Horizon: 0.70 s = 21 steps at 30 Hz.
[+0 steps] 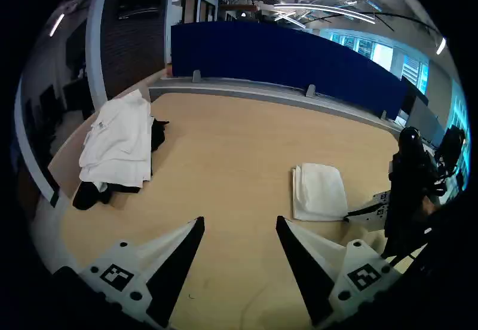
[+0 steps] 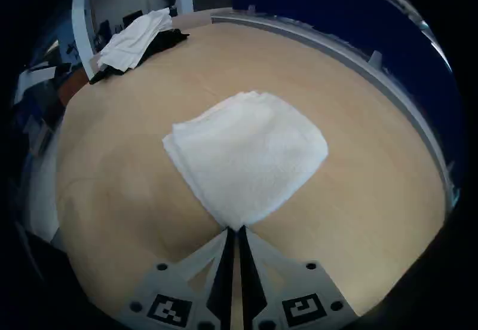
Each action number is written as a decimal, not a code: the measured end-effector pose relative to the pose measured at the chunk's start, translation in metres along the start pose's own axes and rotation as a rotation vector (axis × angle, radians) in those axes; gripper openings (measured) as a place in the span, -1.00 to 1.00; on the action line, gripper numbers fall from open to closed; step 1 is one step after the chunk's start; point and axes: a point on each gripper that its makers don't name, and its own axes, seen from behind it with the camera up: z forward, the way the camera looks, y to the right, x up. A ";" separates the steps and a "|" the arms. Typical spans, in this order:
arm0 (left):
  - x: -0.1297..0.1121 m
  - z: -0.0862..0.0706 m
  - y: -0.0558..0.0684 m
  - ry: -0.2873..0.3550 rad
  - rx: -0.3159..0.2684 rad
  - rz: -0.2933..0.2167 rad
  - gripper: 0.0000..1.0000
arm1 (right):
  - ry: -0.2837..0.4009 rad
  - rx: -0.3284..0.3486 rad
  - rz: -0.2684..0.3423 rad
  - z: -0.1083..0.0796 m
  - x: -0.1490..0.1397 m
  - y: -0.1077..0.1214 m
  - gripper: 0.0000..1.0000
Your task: Fold towel
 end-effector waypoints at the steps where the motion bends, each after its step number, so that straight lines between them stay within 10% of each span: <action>1: 0.000 0.000 0.000 0.000 0.000 0.000 0.78 | 0.001 -0.003 -0.001 0.000 0.001 0.001 -0.90; 21: 0.020 -0.001 0.010 0.031 -0.023 0.014 0.78 | 0.185 -0.041 -0.060 -0.061 0.119 0.023 -0.92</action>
